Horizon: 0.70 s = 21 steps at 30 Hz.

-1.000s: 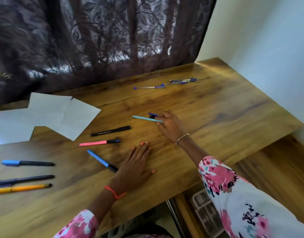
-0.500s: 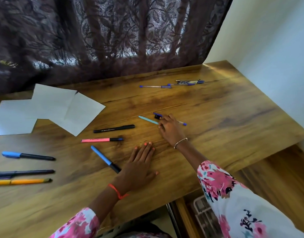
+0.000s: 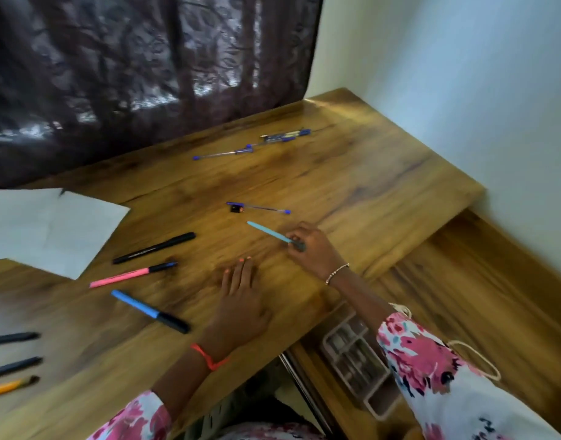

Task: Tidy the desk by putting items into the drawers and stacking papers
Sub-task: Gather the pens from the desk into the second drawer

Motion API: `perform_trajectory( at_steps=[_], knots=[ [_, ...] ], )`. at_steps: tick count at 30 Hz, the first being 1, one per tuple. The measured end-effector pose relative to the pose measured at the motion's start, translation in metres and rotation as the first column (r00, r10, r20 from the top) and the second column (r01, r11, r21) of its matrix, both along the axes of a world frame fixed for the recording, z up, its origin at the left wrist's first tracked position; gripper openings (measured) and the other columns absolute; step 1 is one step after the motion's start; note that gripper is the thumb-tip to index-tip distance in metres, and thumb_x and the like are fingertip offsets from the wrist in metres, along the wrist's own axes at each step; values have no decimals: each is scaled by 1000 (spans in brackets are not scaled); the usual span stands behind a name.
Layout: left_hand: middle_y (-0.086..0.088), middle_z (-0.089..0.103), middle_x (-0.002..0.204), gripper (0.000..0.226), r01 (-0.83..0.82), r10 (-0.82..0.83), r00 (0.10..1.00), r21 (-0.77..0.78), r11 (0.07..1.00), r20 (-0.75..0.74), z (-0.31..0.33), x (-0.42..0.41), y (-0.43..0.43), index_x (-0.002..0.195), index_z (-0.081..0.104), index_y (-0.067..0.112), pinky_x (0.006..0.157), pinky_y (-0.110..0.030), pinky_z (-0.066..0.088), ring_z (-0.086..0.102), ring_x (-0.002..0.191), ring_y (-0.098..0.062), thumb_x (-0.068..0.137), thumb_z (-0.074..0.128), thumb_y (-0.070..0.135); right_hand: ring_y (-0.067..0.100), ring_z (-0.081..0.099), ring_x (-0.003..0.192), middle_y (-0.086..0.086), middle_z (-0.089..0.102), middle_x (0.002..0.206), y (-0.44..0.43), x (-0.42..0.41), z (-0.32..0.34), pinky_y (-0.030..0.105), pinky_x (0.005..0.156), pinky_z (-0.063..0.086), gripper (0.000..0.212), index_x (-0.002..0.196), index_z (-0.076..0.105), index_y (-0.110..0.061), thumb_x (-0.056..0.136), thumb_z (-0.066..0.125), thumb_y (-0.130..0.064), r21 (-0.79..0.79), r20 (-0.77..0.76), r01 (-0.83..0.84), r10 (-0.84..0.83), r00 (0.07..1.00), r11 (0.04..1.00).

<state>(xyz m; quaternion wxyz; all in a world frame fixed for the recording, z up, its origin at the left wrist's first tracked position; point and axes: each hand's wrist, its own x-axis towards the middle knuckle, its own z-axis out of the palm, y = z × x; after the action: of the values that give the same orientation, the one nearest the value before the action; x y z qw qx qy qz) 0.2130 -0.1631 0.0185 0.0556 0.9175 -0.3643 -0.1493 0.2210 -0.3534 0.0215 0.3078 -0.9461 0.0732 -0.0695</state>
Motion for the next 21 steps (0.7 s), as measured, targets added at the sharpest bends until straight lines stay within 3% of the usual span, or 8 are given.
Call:
perform_trajectory(
  at_steps=[2,3,5,7,10,14,21],
  knots=[
    [-26,56,123,74,112,-113,993,-25,993,-17,-6,-7,-15,112,58,-4,87,-57,45,56,113,-41,65,35,48,33,62,83,23,62,90,-25,-27,1,33,78,48,23,91,68,5,72,61,-4,14,84,100,-100,991,995],
    [-26,51,130,77,160,-163,986,-61,985,-36,-9,-13,-24,118,55,-3,93,-58,42,50,120,-41,67,32,50,32,62,79,23,62,85,-39,-42,1,27,75,47,22,87,68,6,69,59,-3,23,129,153,-155,979,988],
    [-19,18,152,89,232,-241,968,-124,965,-63,-6,-25,-45,140,31,2,114,-52,14,15,142,-33,71,16,56,27,59,75,23,62,81,-67,-74,1,18,71,43,18,83,67,7,68,60,2,46,218,299,-302,928,953],
    [-8,-3,156,93,279,-291,956,-181,943,-42,-9,-31,-65,146,15,10,113,-37,-10,-9,143,-20,68,2,60,24,57,75,24,62,82,-95,-109,2,13,70,40,14,84,67,7,70,63,8,82,265,481,-485,834,873],
    [-7,3,157,89,318,-329,944,-240,917,-2,-13,-30,-89,146,19,11,110,-33,-13,-7,143,-17,73,3,60,23,56,71,26,62,79,-130,-157,-4,15,66,38,12,81,67,7,70,63,12,80,265,658,-652,710,749],
    [-7,13,156,82,369,-360,929,-214,905,80,-24,-24,-102,145,23,11,113,-37,-7,4,144,-17,81,7,58,41,59,79,28,62,82,-160,-195,-30,45,74,48,14,83,67,9,69,64,10,-7,117,746,-741,661,665],
    [2,6,156,77,352,-342,936,-163,922,87,-30,-22,-103,147,17,18,116,-35,-8,-7,139,-4,83,8,60,43,57,91,33,61,93,-186,-200,-77,39,81,43,24,91,68,11,75,54,0,-175,-247,679,-700,671,713]
  ],
)
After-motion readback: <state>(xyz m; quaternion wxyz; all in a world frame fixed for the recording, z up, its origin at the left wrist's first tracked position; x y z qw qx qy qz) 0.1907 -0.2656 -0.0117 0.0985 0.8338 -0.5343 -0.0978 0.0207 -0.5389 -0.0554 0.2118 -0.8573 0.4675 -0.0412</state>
